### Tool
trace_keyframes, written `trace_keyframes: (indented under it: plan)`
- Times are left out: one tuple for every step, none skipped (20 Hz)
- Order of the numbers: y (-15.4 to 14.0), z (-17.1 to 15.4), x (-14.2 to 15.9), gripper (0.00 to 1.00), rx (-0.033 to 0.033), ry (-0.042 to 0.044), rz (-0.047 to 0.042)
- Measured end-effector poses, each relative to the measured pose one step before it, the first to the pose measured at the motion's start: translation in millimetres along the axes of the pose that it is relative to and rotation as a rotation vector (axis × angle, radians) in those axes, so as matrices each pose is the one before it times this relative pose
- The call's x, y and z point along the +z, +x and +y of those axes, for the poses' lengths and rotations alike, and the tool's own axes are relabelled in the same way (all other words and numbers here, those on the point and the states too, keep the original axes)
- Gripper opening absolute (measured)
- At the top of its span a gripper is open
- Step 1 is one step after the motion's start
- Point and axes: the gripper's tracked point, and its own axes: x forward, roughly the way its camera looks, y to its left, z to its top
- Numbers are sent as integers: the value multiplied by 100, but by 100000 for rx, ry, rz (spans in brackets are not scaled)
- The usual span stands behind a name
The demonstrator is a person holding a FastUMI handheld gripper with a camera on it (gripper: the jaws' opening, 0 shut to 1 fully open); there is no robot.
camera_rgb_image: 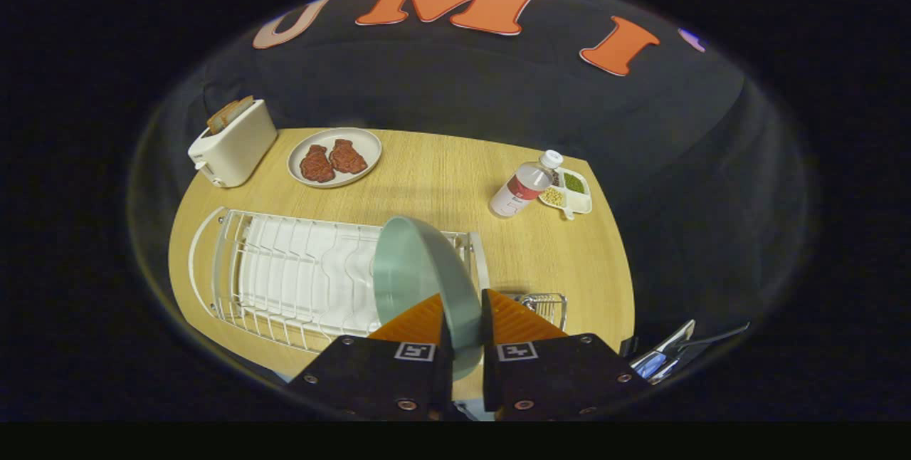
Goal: Take the plate from the dish rack, then take the spoon from the basket and place it into the plate.
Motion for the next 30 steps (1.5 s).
trace_keyframes:
  plan:
    - [-211, -306, -105, 19, 393, 1241, -249]
    - [-203, -364, 20, 19, -46, 1139, -678]
    - [-314, -306, -61, 18, 450, 1408, -724]
    - [-382, -101, -109, 18, 1492, 1724, -220]
    - [-370, 63, -183, 18, 2112, 2141, 94]
    - [-422, -26, -289, 17, 2488, 2241, 231]
    - [-315, -31, -268, 17, 2723, 2307, 187]
    - [-323, -89, -316, 17, 2755, 2148, 415]
    - [-162, -68, -411, 17, 2606, 2218, 523]
    - [-281, -200, -440, 17, 2591, 1824, 509]
    - [-170, -226, -520, 17, 2300, 1884, 729]
    - [-129, -222, -528, 17, 2265, 1725, 871]
    - [-245, -327, -617, 17, 2329, 1802, 826]
    - [-209, -297, -587, 17, 2557, 2091, 513]
    - [-218, -272, -626, 17, 2316, 1903, 579]
    - [-155, -328, -659, 17, 2245, 1772, 432]
    - [-183, -365, -782, 17, 2159, 1656, 495]
    - [-148, -352, -679, 17, 2347, 1009, 67]
    - [-83, -412, -763, 17, 2047, 883, 183]
    - [-59, -447, -977, 17, 1826, 364, 835]
    - [-17, -547, -1063, 17, 1193, 4, 693]
    - [-48, -521, -998, 17, 1271, -132, 659]
    - [-66, -322, -841, 17, 1359, 176, -11]
    - [-30, -274, -776, 17, 1500, 14, 169]
    - [-215, -338, -912, 17, 1699, 67, 116]
    - [37, -375, -835, 17, 1493, 285, 580]
    - [198, -302, -900, 17, 1284, 657, 749]
    - [75, -520, -845, 17, 873, 1256, 1260]
    - [172, -533, -831, 17, 1135, 1323, 905]
    - [304, -516, -734, 17, 1115, 1496, 1086]
